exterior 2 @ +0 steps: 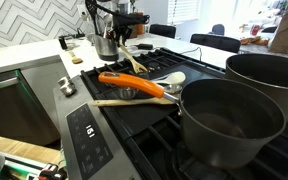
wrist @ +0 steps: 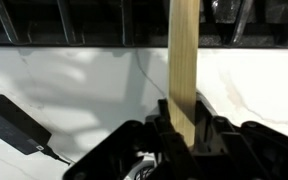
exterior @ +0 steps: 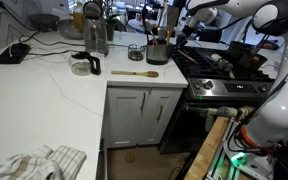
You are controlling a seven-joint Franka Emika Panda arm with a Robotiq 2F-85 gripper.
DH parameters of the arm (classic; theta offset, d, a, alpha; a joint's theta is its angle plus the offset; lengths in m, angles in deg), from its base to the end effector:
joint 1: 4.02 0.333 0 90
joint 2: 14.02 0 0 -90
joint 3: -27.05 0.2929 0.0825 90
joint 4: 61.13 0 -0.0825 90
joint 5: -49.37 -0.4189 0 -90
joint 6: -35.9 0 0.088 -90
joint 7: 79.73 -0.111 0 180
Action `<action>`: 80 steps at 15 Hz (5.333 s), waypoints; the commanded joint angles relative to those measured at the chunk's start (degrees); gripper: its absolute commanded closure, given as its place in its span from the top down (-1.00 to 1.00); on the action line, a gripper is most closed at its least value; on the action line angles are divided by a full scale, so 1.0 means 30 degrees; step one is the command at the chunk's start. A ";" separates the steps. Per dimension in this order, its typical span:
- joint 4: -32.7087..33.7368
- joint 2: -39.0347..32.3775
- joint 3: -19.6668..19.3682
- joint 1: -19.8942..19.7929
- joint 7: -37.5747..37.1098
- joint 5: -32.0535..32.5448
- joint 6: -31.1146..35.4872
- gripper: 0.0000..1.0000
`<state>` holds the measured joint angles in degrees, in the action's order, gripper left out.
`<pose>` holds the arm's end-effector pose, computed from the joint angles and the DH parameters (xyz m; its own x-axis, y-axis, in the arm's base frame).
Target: Put the wooden cooking stick on top of the utensils box
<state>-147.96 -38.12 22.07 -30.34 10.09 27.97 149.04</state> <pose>0.6226 -0.3411 0.3910 0.5975 0.7404 0.3078 0.7743 -0.6326 0.0188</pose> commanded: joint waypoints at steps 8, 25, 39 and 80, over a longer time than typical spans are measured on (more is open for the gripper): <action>-0.1762 0.1946 -0.0244 -0.0142 0.1285 -0.1609 -0.0567 -0.85; -0.5109 0.5864 -0.0777 0.2072 0.2668 -0.0984 0.0310 -0.85; -0.7975 0.7534 -0.0574 0.5170 0.1144 0.3451 0.6342 -0.40; -0.2095 0.2217 0.1573 0.9179 -1.9021 1.8540 0.4233 0.00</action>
<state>-156.64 -29.86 26.99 -3.35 -47.14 82.48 164.58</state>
